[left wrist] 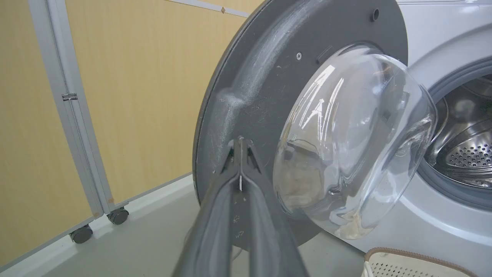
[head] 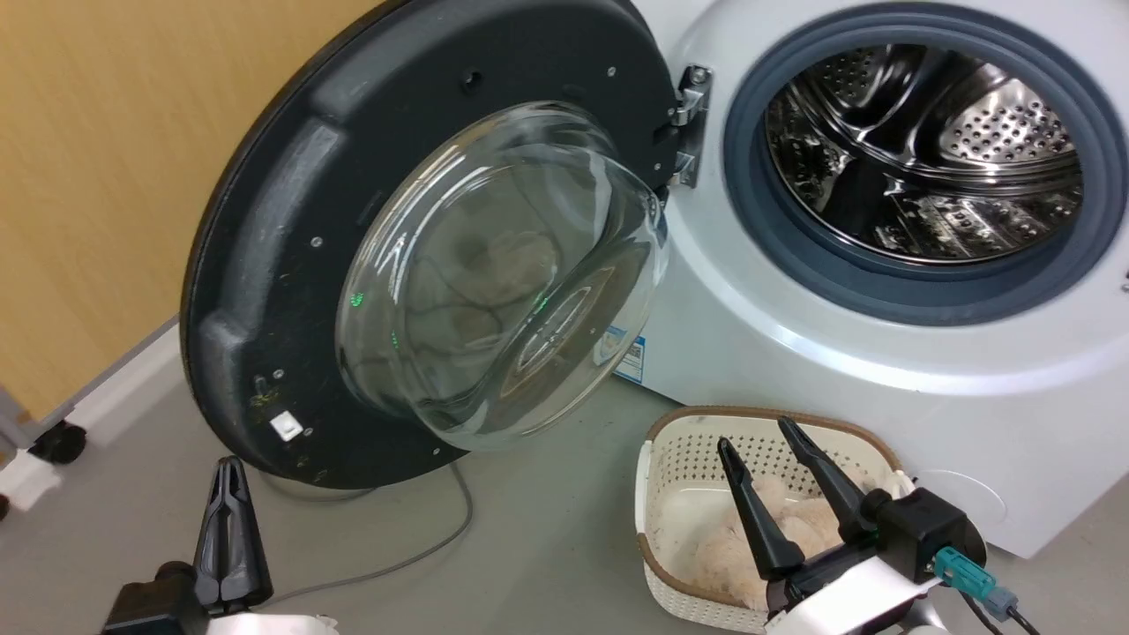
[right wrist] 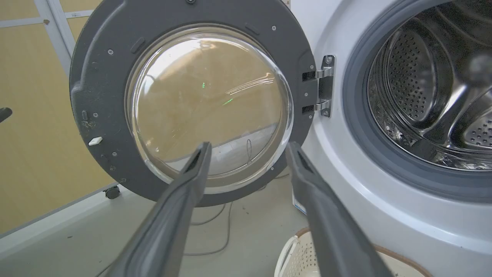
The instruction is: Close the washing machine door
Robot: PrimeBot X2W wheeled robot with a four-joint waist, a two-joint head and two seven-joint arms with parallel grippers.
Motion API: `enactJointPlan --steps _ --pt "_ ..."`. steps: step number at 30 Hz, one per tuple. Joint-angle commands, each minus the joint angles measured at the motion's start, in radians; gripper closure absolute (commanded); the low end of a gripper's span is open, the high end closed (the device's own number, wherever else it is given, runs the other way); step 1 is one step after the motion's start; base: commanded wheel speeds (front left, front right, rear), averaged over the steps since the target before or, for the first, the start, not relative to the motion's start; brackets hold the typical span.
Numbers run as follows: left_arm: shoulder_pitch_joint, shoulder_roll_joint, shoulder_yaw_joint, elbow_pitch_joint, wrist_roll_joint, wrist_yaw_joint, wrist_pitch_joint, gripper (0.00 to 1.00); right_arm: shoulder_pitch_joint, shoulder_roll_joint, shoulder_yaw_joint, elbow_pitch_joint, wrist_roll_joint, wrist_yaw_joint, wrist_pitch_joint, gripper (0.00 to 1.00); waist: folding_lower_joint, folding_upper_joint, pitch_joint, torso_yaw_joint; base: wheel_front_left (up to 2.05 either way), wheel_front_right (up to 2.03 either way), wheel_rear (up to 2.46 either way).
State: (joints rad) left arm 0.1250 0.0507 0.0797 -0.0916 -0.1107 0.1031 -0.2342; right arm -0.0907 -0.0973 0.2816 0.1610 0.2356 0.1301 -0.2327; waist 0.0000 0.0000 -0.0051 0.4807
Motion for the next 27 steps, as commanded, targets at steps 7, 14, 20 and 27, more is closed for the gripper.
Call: enactJointPlan --steps 7,14,20,27 --pt "-0.018 0.01 0.067 -0.037 -0.036 -0.02 -0.025 1.0 -0.007 -0.01 0.015 0.005 0.022 0.001 -0.026 0.0 0.0 0.0 0.006 0.039 0.0 0.0 0.0" --pt "-0.234 0.169 0.177 0.064 -0.156 -0.184 -0.022 1.0 0.029 -0.025 -0.028 -0.032 0.003 0.001 -0.029 0.0 0.0 0.0 0.07 0.049 0.0 0.0 0.0" --pt "-0.441 0.289 0.254 0.273 -0.315 -0.215 0.045 1.0 0.022 -0.037 -0.03 -0.048 -0.014 0.001 -0.029 0.0 0.0 0.0 0.126 0.02 0.0 0.0 0.0" --pt "-0.603 0.358 0.336 0.479 -0.549 -0.228 0.188 1.0 -0.01 -0.044 -0.028 -0.044 -0.028 0.001 -0.029 0.0 0.0 0.0 0.163 -0.018 0.0 0.0 0.0"
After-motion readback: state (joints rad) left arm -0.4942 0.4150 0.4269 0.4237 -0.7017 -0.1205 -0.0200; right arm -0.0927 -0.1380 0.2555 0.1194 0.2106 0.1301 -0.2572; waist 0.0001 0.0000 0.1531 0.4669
